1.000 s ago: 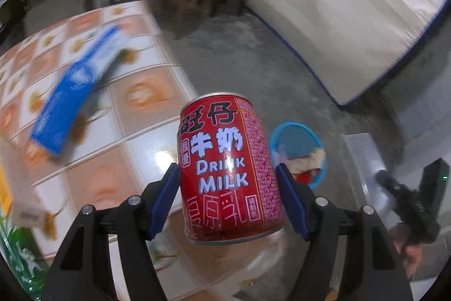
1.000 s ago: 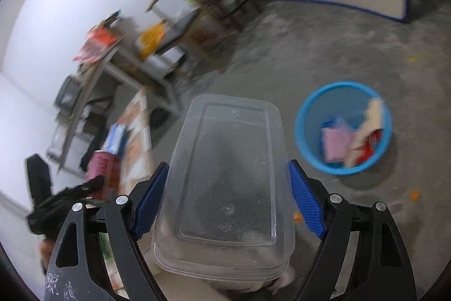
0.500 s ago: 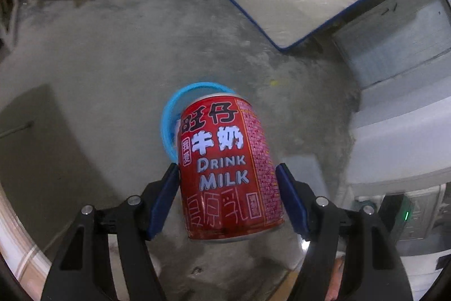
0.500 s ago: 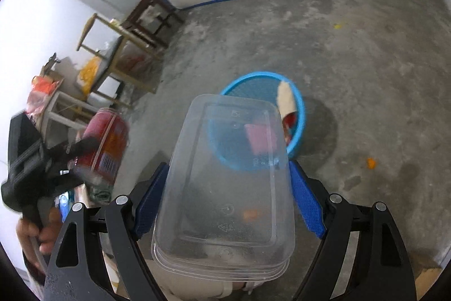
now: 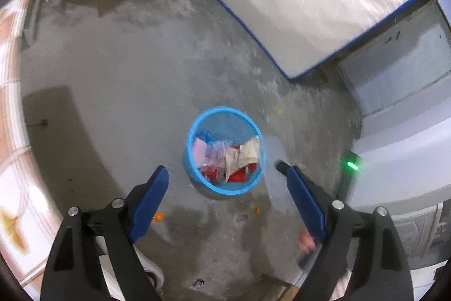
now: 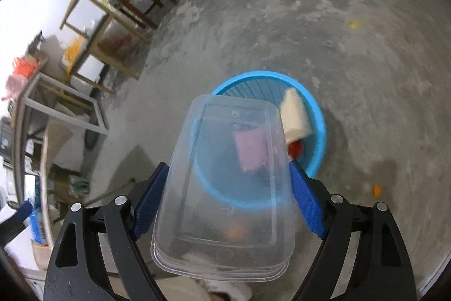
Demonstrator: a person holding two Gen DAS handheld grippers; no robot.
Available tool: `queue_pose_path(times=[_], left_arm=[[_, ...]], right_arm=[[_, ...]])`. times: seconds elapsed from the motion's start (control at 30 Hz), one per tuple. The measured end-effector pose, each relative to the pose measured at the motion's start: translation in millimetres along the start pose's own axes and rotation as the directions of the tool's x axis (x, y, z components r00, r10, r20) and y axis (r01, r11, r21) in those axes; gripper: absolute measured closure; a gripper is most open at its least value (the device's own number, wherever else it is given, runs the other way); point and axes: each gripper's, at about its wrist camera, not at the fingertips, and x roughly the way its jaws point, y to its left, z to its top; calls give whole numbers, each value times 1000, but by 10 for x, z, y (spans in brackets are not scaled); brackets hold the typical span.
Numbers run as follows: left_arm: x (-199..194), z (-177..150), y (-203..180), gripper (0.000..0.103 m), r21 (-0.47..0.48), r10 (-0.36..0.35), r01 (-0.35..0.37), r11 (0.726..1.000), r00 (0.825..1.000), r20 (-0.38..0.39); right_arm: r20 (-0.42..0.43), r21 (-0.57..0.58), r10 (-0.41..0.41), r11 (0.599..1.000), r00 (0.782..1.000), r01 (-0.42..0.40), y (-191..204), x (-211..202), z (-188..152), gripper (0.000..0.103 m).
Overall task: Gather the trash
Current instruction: 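Carry the can and tub over the wastebasket and open both tools, then move both tools back toward the table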
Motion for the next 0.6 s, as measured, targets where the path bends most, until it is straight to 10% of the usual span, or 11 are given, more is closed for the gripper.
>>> queue_pose_path(times=[0.2,0.6], left_arm=[[-906,-324,299,15,-5,21,-21,1000,990,142],[-1889,-1331,927,14,-82,109,-90,993,956,274]], right_arm=[[-47,-79,-139,988,989,135,102,575,164,21],[17,-70,-120,990,993,121,208,518,139,17]])
